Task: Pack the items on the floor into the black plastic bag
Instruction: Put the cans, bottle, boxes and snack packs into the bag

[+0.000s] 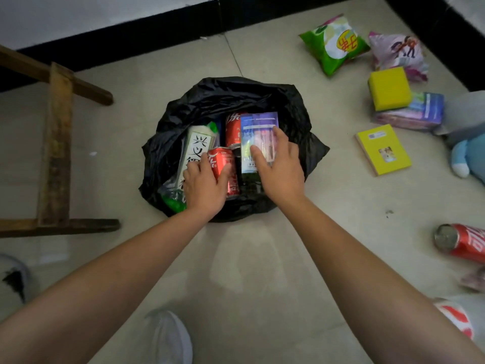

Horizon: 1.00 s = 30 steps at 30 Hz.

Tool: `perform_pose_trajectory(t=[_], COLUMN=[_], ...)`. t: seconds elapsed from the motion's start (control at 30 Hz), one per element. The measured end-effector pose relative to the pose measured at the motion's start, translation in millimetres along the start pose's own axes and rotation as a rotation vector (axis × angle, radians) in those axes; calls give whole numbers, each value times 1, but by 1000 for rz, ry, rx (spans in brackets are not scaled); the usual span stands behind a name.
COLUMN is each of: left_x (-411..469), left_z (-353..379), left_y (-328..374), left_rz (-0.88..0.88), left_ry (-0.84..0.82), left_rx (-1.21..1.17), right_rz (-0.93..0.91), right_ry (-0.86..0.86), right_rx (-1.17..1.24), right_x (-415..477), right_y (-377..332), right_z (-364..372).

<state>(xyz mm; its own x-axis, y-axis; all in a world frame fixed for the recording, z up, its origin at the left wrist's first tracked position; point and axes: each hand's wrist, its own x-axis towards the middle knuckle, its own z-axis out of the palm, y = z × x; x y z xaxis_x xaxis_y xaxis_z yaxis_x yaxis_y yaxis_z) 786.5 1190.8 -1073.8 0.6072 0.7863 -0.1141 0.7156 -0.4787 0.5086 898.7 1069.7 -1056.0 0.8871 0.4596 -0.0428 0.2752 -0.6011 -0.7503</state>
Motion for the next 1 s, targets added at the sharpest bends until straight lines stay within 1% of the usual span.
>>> perform_pose_trajectory(t=[0.1, 0.17, 0.27, 0.3, 0.37, 0.47, 0.57, 0.73, 0.8, 0.87, 0.93, 1.0], left_x=[3, 7, 18, 21, 27, 37, 46, 39, 29, 18, 7, -1], left_z=[-6, -14, -23, -25, -27, -24, -12, 19, 35, 55, 75, 97], left_y=[-4, -8, -11, -11, -4, 22, 64, 136, 161, 180, 195, 205], left_rz=[31, 48, 88, 103, 148, 247, 393, 667, 739, 815, 883, 938], left_ry=[14, 59, 104, 107, 121, 146, 146, 147, 111, 69, 14, -63], left_rx=[16, 13, -14, -19, -7, -8, -18, 15, -23, -36, -21, 18], right_rz=[-8, -76, -248, -263, -176, 38, 228, 404, 467, 529, 613, 724], right_ry=[-21, 31, 301, 380, 459, 486, 429, 337, 305, 319, 349, 341], right_rx=[-57, -93, -131, -159, -172, -145, -188, -288, -304, -353, -475, -624], right_x=[5, 4, 2, 3, 7, 16, 20, 10, 3, -5, -14, -24], right_y=[-4, -5, 1, 6, 19, 47, 85, 140, 158, 172, 186, 199], right_z=[-1, -8, -22, -26, -35, -58, -90, -136, -149, -160, -171, -184])
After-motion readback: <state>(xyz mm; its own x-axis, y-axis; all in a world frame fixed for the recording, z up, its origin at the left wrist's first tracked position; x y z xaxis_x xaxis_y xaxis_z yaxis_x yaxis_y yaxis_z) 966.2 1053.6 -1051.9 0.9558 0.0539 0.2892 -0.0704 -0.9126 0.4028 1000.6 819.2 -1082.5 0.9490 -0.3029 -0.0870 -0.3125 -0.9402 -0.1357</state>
